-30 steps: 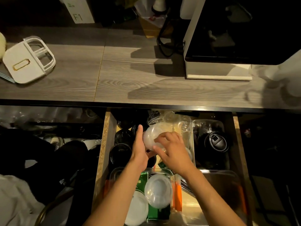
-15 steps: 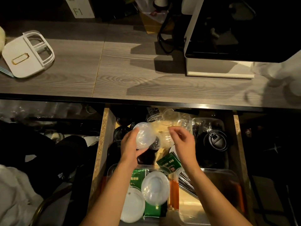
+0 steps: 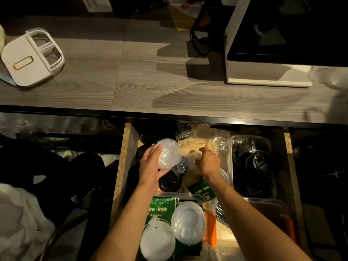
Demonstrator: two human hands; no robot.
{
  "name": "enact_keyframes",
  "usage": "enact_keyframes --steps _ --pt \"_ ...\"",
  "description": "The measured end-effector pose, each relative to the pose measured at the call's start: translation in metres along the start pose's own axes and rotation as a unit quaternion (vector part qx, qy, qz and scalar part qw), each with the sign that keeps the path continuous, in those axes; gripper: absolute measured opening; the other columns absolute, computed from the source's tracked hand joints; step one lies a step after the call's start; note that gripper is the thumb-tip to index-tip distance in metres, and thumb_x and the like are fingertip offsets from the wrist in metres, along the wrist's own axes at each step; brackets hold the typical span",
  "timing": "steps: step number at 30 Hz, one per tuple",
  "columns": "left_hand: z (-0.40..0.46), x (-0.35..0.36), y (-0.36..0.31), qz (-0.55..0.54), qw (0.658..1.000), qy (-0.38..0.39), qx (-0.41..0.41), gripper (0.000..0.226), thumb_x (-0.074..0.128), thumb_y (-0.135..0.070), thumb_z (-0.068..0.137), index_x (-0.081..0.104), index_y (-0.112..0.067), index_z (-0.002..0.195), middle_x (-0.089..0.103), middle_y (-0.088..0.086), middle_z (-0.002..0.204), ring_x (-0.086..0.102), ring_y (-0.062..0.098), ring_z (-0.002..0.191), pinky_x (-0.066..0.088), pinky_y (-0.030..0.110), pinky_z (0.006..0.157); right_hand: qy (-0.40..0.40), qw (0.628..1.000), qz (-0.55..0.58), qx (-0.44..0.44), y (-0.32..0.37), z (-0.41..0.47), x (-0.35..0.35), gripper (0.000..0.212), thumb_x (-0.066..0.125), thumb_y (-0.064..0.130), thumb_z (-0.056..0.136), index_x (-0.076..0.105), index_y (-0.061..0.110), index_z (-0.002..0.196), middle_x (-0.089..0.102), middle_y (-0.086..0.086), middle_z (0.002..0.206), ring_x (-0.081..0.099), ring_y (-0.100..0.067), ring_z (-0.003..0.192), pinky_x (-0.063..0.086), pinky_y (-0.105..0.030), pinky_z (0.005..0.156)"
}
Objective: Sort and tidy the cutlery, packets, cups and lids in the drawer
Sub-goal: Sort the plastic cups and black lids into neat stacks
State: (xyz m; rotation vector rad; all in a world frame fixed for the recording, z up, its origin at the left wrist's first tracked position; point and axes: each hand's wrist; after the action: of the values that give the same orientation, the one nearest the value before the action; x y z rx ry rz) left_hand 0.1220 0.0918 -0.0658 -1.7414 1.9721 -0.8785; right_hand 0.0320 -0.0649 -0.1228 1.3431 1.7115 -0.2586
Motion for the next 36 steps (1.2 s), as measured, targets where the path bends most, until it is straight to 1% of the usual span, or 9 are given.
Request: enact_keyframes --steps 5,10,14,20,22,25,30,34,36 --pt "-0.007 0.002 -0.002 0.005 1.0 0.02 0.001 0.04 0.065 -0.035 0.094 0.056 -0.027 0.132 0.055 0.004 0.133 0.057 0.023 0.117 0.06 0.044 0.084 -0.139 0.987 0.08 -0.031 -0.003 -0.027 -0.018 0.035 0.061 0.015 0.093 0.061 0.018 0.128 0.063 -0.005 0.126 0.057 -0.021 0.115 0.048 -0.034 0.1" --pt "-0.023 0.012 -0.004 0.018 0.999 0.047 0.005 0.054 0.069 -0.049 0.081 0.057 -0.032 0.131 0.054 -0.002 0.132 0.057 0.021 0.117 0.06 0.041 0.081 -0.267 0.905 0.324 -0.069 0.016 -0.071 -0.063 0.026 0.056 0.01 0.094 0.068 0.02 0.114 0.06 0.006 0.111 0.054 0.004 0.098 0.048 -0.026 0.091" --pt "-0.039 0.025 -0.004 0.016 0.998 0.069 -0.002 0.061 0.07 -0.056 0.069 0.061 -0.032 0.125 0.058 0.0 0.132 0.059 0.024 0.119 0.058 0.049 0.089 -0.178 0.866 0.458 -0.087 0.028 -0.094 -0.084 0.032 0.06 0.005 0.092 0.066 0.018 0.12 0.066 0.002 0.105 0.065 -0.012 0.094 0.06 -0.032 0.074" --pt "-0.069 0.044 -0.004 0.05 0.993 0.11 -0.005 0.034 0.061 -0.052 0.09 0.062 -0.034 0.118 0.062 0.004 0.123 0.064 0.025 0.111 0.058 0.05 0.09 -0.146 0.922 0.351 -0.075 0.034 -0.106 -0.075 0.04 0.051 0.003 0.096 0.058 0.02 0.131 0.056 0.001 0.12 0.056 -0.011 0.105 0.05 -0.027 0.091" --pt "-0.077 0.044 0.0 0.073 0.99 0.117 -0.003 0.044 0.063 -0.062 0.085 0.062 -0.037 0.121 0.063 0.002 0.125 0.064 0.023 0.112 0.056 0.051 0.094 -0.124 0.931 0.336 -0.075 0.033 -0.11 -0.072 0.044 0.047 -0.002 0.093 0.057 0.019 0.131 0.049 -0.002 0.127 0.05 -0.01 0.107 0.043 -0.02 0.09" --pt "-0.088 0.043 0.004 0.094 0.986 0.137 0.005 0.067 0.068 -0.072 0.068 0.06 -0.037 0.125 0.063 0.002 0.127 0.065 0.023 0.114 0.056 0.05 0.095 -0.104 0.927 0.349 -0.092 0.029 -0.116 -0.071 0.046 0.042 -0.005 0.089 0.057 0.018 0.126 0.058 -0.005 0.121 0.058 -0.014 0.106 0.05 -0.022 0.084" --pt "-0.102 0.041 0.002 0.14 0.979 0.145 0.03 0.074 0.075 -0.066 0.06 0.055 -0.039 0.126 0.063 -0.004 0.125 0.064 0.018 0.111 0.053 0.047 0.098 -0.089 0.924 0.342 -0.146 0.024 -0.132 -0.078 0.039 0.042 -0.007 0.092 0.057 0.015 0.12 0.06 0.014 0.096 0.056 0.019 0.085 0.042 -0.003 0.066" --pt "-0.105 0.036 -0.003 0.099 0.988 0.115 0.04 0.055 0.07 -0.05 0.077 0.059 -0.028 0.126 0.063 0.007 0.126 0.066 0.025 0.108 0.06 0.042 0.08 -0.018 0.89 0.435 -0.137 0.023 -0.134 -0.083 0.036 0.047 0.001 0.096 0.062 0.02 0.123 0.067 0.005 0.113 0.062 -0.003 0.103 0.05 -0.021 0.085" --pt "-0.108 0.033 -0.004 0.066 0.991 0.118 0.022 0.046 0.067 -0.048 0.083 0.062 -0.025 0.122 0.064 0.01 0.125 0.067 0.027 0.107 0.059 0.039 0.074 0.037 0.864 0.493 -0.099 0.025 -0.134 -0.085 0.028 0.051 0.013 0.097 0.065 0.02 0.12 0.07 -0.003 0.112 0.066 -0.018 0.104 0.053 -0.03 0.082"
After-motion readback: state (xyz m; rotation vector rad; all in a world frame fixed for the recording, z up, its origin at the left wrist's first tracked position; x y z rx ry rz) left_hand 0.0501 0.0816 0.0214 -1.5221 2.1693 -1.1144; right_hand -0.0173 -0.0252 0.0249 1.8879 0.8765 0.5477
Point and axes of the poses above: each hand's wrist, its own z-axis towards the middle knuckle, its own x-axis out of the palm, y = z × x
